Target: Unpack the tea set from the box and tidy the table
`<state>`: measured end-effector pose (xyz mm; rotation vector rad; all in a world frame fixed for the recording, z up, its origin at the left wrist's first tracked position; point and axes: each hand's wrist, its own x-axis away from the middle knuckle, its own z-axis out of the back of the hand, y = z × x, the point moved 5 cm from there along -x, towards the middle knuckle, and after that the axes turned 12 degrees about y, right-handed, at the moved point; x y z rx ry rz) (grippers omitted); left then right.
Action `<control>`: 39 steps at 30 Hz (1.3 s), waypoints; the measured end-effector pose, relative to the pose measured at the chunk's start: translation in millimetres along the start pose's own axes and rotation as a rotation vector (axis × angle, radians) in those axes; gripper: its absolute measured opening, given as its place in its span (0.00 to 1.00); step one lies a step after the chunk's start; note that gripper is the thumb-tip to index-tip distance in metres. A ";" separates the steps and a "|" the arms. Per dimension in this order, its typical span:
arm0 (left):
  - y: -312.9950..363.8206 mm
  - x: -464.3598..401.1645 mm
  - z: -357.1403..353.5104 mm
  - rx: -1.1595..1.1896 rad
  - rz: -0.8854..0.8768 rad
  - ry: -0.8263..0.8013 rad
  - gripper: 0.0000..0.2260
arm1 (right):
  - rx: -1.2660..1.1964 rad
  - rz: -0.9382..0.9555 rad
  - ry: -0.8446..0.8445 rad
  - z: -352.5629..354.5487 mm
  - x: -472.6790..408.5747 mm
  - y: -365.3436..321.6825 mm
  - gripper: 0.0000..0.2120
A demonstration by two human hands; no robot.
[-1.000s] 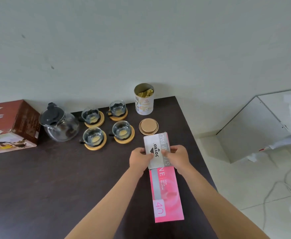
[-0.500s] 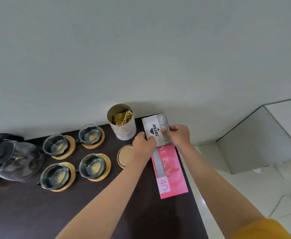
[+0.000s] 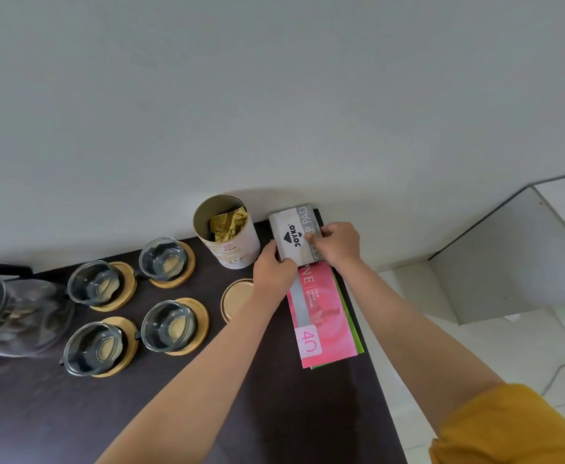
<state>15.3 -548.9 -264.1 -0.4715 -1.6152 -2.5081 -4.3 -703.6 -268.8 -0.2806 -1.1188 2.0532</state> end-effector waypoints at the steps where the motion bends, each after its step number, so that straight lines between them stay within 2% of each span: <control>1: 0.2 1.0 -1.1 0.013 0.004 -0.019 0.21 | -0.044 0.021 0.038 1.6 4.5 -0.6 0.08; 2: 0.7 3.3 -1.8 0.024 0.014 -0.034 0.22 | -0.102 0.028 0.060 3.5 10.8 -0.8 0.07; 4: 2.2 12.9 -0.7 0.046 0.020 -0.057 0.23 | -0.205 0.016 0.066 8.1 27.2 4.6 0.13; 8: -18.6 60.8 6.9 0.029 0.013 0.000 0.15 | -0.214 0.101 0.054 33.5 81.5 21.2 0.12; 12: -59.7 121.0 12.9 -0.063 0.069 -0.015 0.22 | -0.065 0.200 0.106 53.0 142.5 66.4 0.13; 15: -72.5 142.7 20.0 -0.170 0.098 0.005 0.26 | 0.028 0.202 0.094 54.1 171.6 94.8 0.21; 20: -67.9 146.0 17.0 -0.225 -0.102 -0.067 0.25 | 0.057 0.224 0.104 52.6 191.0 95.7 0.27; 27: -72.5 140.6 15.7 -0.368 -0.315 -0.118 0.18 | 0.099 0.264 0.136 54.5 184.0 92.6 0.23; 33: -76.0 153.6 8.8 -0.657 -0.555 -0.140 0.17 | 0.229 0.276 0.012 56.8 177.4 88.8 0.21; 37: -63.3 154.2 14.3 -0.623 -0.369 -0.183 0.21 | 0.462 0.259 -0.147 62.5 185.0 59.7 0.28; 38: -63.4 169.8 19.4 -0.601 -0.336 -0.233 0.24 | 0.444 0.258 -0.077 75.2 192.7 48.5 0.29; 39: -66.3 179.5 25.0 -0.553 -0.334 -0.263 0.28 | 0.327 0.266 0.057 90.4 195.2 37.7 0.28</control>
